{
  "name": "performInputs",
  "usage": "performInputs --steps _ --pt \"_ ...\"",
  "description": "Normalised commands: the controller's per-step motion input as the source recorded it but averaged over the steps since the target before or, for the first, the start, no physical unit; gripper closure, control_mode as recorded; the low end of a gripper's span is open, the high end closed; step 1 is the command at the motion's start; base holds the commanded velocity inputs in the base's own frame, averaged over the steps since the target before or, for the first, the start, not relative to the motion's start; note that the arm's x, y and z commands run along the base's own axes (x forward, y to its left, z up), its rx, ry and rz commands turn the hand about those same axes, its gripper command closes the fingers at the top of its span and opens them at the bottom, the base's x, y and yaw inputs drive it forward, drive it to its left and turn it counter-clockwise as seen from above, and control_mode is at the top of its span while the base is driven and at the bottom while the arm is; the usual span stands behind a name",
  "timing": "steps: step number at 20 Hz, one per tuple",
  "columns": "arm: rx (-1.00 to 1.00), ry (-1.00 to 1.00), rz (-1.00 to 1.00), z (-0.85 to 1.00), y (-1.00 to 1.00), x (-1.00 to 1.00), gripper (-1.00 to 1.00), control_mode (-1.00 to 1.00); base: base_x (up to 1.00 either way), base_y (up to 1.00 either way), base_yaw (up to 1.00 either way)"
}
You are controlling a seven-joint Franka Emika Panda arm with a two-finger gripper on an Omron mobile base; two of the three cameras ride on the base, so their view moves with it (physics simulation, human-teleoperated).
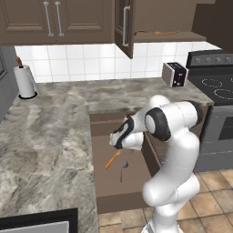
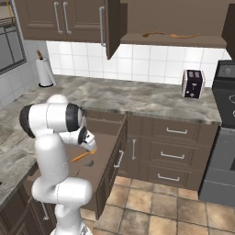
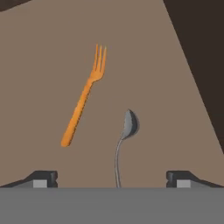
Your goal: Organize the utensils by type. Pick up the wooden spoons from the counter and place them in the open cabinet. Then pick up the metallic utensils from the counter and place them in the open drawer.
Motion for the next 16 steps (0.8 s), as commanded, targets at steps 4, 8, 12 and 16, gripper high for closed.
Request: performInputs --steps 4,8,12,16 --pt "0.0 -0.1 0.17 0.77 -0.13 -0.51 -1.0 -1.0 0.0 0.0 0.0" --pt "0.0 0.0 0.19 0.77 -0.15 -0.47 -1.0 -1.0 0.0 0.0 0.0" --pt "0.0 0.0 0.22 0.77 -0.17 -0.45 -1.0 -1.0 0.0 0.0 0.0" --pt "0.0 -0.05 0.17 0.75 -0.15 -0.51 -1.0 -1.0 0.0 0.0 0.0"
